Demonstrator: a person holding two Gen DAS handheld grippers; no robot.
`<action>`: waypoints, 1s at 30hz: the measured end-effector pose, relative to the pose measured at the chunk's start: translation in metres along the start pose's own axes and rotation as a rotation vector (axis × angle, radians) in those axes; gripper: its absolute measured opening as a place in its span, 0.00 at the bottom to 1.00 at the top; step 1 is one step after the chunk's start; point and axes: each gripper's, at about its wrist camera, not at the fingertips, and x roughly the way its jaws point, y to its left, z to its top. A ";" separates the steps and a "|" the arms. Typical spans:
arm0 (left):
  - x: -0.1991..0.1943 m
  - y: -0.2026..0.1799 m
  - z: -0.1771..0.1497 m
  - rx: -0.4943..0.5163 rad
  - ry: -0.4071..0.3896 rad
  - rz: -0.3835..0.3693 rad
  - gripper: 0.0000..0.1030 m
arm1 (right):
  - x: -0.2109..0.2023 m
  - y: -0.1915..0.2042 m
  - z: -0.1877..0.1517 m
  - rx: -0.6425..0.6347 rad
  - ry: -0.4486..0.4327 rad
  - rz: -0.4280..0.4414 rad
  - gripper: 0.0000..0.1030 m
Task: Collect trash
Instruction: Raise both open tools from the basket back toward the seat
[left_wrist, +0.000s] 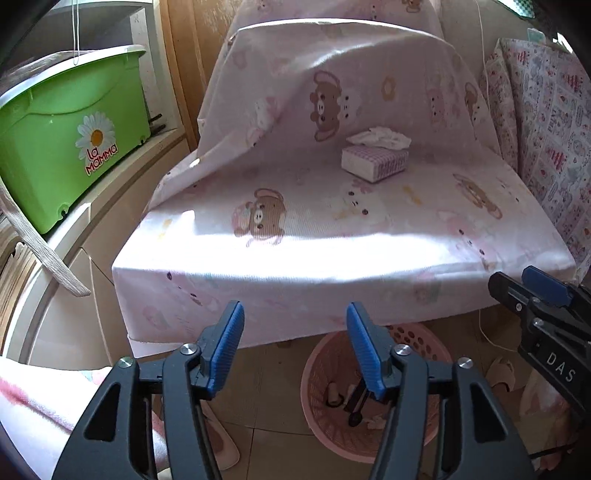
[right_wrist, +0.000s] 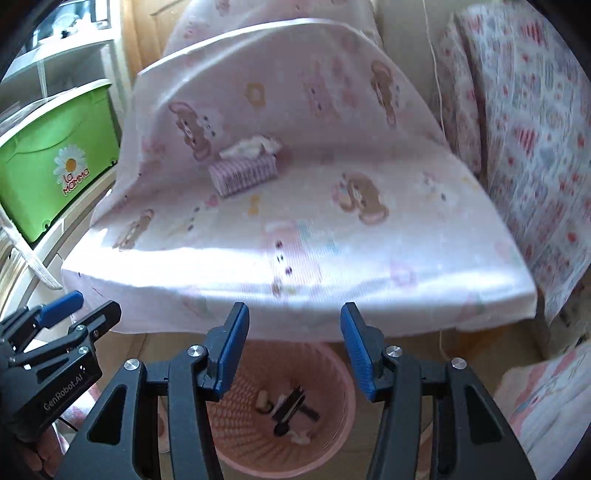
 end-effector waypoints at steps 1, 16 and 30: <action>0.000 0.003 0.000 -0.017 -0.001 -0.002 0.60 | -0.002 0.003 0.004 -0.022 -0.015 -0.002 0.56; -0.021 0.024 0.019 -0.081 -0.058 0.010 0.71 | -0.031 0.021 0.025 -0.143 -0.147 0.037 0.75; -0.022 0.042 0.114 -0.018 -0.166 0.020 0.84 | -0.022 0.004 0.104 -0.229 -0.195 0.101 0.75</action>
